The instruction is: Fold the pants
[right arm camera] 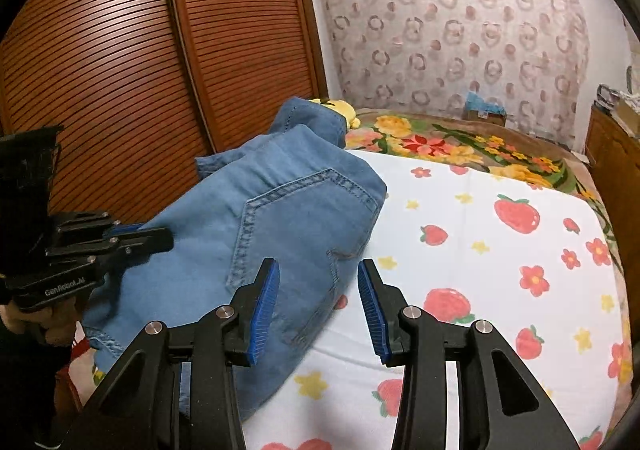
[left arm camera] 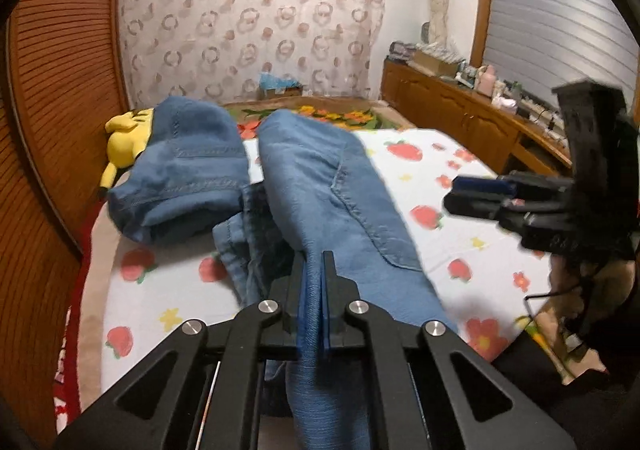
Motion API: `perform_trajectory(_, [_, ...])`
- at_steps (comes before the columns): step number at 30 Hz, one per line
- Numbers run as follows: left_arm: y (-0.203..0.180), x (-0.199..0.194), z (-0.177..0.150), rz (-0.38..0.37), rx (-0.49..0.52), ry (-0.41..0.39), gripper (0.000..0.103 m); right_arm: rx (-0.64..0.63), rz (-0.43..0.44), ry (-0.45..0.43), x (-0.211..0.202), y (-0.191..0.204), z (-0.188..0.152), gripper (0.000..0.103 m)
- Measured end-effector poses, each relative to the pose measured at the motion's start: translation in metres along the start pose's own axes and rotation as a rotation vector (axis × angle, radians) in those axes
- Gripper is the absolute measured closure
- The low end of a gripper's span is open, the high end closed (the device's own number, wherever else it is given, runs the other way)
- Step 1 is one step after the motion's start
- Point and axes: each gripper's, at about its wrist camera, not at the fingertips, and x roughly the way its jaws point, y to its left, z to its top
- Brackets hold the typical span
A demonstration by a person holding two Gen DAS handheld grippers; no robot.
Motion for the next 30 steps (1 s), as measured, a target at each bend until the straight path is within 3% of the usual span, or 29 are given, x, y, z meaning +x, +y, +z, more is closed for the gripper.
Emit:
perform_trajectory(4, [0.017,0.023,-0.015,0.036,-0.034,0.066,0.096,0.004,0.003,0.009,0.013,-0.009,0.0,0.06])
perform_trajectory(6, [0.022,0.031,-0.02,0.037,-0.042,0.087,0.096,0.018,0.012,0.027,0.023,-0.013,0.001,0.053])
perform_trajectory(16, [0.026,0.041,-0.031,0.034,-0.037,0.111,0.092,0.021,0.028,0.113,0.074,-0.026,0.005,0.047])
perform_trajectory(18, [0.028,0.039,-0.028,0.044,-0.04,0.111,0.084,0.028,0.035,0.117,0.078,-0.03,0.006,0.045])
perform_trajectory(20, [0.03,0.037,-0.024,0.058,-0.042,0.104,0.064,0.033,0.042,0.123,0.081,-0.033,0.006,0.043])
perform_trajectory(22, [0.037,0.036,-0.018,0.069,-0.049,0.087,0.052,0.035,0.05,0.128,0.082,-0.035,0.006,0.041])
perform_trajectory(30, [0.064,0.075,0.007,-0.013,-0.07,0.152,0.052,0.034,0.071,0.164,0.099,-0.039,0.009,0.035])
